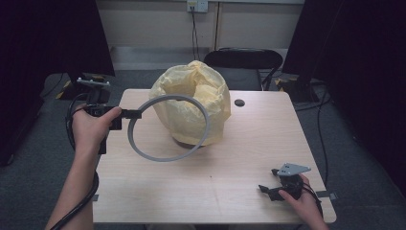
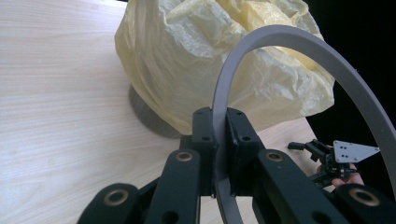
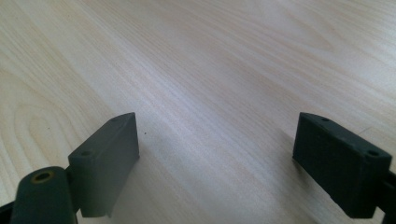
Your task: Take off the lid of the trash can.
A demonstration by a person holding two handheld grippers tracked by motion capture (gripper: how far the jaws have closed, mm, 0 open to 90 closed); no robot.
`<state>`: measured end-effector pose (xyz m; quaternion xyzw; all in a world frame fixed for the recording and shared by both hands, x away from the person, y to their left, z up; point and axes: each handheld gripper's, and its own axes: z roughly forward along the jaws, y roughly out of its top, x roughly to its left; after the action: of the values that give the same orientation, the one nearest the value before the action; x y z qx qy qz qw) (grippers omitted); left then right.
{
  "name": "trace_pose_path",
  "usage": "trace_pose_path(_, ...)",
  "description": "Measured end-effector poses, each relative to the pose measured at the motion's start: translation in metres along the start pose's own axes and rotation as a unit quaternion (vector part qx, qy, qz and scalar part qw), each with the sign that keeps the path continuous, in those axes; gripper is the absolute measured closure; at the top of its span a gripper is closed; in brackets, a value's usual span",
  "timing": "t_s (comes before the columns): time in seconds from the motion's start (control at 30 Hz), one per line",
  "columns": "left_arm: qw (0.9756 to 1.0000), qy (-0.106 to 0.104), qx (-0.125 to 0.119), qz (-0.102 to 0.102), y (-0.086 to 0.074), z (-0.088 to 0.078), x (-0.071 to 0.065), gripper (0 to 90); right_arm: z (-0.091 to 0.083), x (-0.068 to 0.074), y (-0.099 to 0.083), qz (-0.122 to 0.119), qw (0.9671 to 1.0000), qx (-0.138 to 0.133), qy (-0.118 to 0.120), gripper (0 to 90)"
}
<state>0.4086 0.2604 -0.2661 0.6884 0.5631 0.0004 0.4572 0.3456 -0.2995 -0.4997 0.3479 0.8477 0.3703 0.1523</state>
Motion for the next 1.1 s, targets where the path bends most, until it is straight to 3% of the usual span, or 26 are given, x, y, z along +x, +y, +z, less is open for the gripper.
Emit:
trace_pose_path(0.17,1.0000,0.004,0.001,0.008,-0.008,-0.006,0.002,83.5,0.000,0.000,0.000,0.001,1.0000,0.001,0.000,13.5)
trace_pose_path(0.5,0.9998,-0.011,0.004,0.014,-0.018,-0.012,0.003,83.6,0.000,0.000,0.000,0.000,1.0000,0.001,0.000,13.5)
trace_pose_path(0.7,0.9998,-0.010,0.005,0.015,-0.026,-0.018,0.005,83.6,0.000,0.000,0.000,0.000,1.0000,0.001,0.000,13.5)
trace_pose_path(1.1,0.9997,-0.007,0.019,0.016,-0.046,-0.011,0.020,83.6,0.000,0.000,0.000,0.001,1.0000,0.001,0.001,13.5)
